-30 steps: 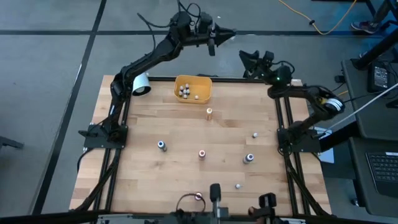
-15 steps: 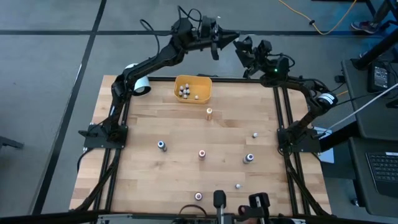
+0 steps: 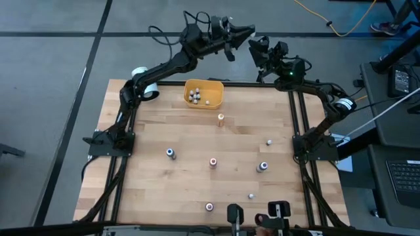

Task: Pick & Place food coloring
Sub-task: Put the small blue food coloring bottle into the yellow bin

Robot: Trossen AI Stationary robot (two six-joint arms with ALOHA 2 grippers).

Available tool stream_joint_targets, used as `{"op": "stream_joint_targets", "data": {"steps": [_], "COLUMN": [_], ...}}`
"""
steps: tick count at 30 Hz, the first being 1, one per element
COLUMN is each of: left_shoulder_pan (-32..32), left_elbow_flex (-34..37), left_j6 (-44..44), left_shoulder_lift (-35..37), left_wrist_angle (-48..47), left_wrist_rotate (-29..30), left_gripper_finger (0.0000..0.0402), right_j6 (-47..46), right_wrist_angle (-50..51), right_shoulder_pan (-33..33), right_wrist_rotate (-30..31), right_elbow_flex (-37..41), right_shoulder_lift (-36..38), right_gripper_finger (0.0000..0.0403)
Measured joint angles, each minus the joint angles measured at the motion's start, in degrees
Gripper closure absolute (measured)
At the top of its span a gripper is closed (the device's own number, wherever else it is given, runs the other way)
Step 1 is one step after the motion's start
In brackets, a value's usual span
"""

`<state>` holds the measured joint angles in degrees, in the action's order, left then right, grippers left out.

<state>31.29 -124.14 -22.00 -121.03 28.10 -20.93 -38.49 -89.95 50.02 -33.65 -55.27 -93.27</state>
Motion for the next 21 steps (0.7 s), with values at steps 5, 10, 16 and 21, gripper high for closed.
{"op": "stream_joint_targets", "data": {"steps": [5,10,16,21], "left_shoulder_pan": [-0.5,-0.4,-0.5,-0.9], "left_elbow_flex": [0.0,0.0,0.0,0.0], "left_j6": [-6.4,-7.8,-7.8,-7.7], "left_shoulder_lift": [-3.1,-4.2,-4.2,-4.2], "left_wrist_angle": [7.5,9.9,10.8,10.8], "left_wrist_rotate": [3.1,3.4,3.4,3.4], "left_gripper_finger": [0.0336,0.0336,0.0336,0.0336], "right_j6": [0.2,2.7,3.7,4.7], "right_wrist_angle": [0.0,-0.2,-0.1,0.0], "right_shoulder_pan": [0.0,0.5,0.8,0.8], "right_wrist_rotate": [0.1,0.6,1.1,3.9], "right_elbow_flex": [0.0,0.0,-0.1,-0.1], "right_shoulder_lift": [0.0,1.9,2.6,2.6], "right_gripper_finger": [0.0230,0.0231,0.0231,0.0231]}}
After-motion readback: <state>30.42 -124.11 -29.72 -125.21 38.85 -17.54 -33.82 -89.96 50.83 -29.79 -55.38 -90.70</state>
